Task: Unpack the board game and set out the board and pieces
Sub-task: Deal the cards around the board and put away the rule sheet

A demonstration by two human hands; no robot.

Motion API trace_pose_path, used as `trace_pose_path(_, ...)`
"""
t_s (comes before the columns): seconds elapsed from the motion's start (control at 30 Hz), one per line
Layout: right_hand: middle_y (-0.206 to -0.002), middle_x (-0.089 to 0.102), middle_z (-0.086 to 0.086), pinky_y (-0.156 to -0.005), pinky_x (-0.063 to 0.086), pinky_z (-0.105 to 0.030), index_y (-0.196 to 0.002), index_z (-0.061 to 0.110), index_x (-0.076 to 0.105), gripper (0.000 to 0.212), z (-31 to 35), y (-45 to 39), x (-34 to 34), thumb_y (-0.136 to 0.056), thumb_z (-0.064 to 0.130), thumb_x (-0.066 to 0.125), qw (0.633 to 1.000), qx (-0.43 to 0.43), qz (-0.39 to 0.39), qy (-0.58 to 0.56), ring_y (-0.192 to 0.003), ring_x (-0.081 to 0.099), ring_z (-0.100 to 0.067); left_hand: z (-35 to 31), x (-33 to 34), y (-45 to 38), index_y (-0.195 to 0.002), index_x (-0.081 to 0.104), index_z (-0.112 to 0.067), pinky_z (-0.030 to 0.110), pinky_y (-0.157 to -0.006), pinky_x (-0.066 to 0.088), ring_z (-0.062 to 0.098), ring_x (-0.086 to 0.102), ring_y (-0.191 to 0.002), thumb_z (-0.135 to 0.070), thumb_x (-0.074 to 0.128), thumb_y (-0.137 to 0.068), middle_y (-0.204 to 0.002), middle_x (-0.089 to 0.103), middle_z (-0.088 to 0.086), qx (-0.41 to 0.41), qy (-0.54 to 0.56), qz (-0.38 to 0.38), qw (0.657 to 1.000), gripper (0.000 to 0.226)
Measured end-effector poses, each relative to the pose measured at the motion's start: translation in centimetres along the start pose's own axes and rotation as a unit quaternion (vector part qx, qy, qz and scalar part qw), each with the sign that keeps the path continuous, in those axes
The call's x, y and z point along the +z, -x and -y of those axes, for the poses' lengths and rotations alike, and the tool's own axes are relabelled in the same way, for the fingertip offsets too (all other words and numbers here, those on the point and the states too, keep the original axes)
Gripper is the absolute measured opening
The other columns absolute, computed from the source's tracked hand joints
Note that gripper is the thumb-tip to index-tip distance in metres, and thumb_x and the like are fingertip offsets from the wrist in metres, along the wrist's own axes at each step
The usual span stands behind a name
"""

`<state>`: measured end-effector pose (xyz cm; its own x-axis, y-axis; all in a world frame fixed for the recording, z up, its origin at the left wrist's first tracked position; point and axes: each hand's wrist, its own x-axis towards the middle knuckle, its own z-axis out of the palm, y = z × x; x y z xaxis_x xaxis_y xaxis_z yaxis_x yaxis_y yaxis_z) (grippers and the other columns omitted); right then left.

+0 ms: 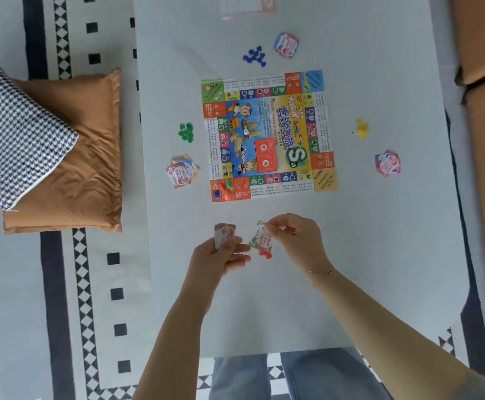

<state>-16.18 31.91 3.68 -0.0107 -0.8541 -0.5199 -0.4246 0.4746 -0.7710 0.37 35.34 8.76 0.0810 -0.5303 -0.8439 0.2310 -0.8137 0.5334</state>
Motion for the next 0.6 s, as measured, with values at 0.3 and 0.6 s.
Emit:
trace_pose_path(0.3, -0.063, 0.062, 0.006, -0.058, 0.043, -0.025, -0.07, 0.019, 0.069, 0.005, -5.7, 2.0, 8.8, -0.075, 0.018, 0.071, 0.963, -0.161, -0.036, 0.213, -0.061, 0.055, -0.013, 2.3, -7.1, 1.2, -0.099, 0.064, -0.008, 0.02, -0.06, 0.054, 0.017, 0.068, -0.064, -0.022, 0.06, -0.092, -0.084, 0.075, 0.007, -0.008, -0.037, -0.053, 0.998, 0.016)
trace_pose_path(0.6, -0.086, 0.055, 0.001, -0.067, 0.043, -0.026, -0.085, 0.019, 0.058, 0.016, -4.4, 1.9, 9.8, -0.075, 0.021, 0.071, 0.941, -0.184, -0.094, 0.266, -0.077, 0.054, -0.016, 1.7, -7.4, 1.4, -0.104, 0.063, -0.006, 0.02, -0.06, 0.054, 0.016, 0.068, -0.065, -0.018, 0.06, -0.091, -0.087, 0.075, 0.008, -0.005, -0.06, 0.01, 0.998, 0.018)
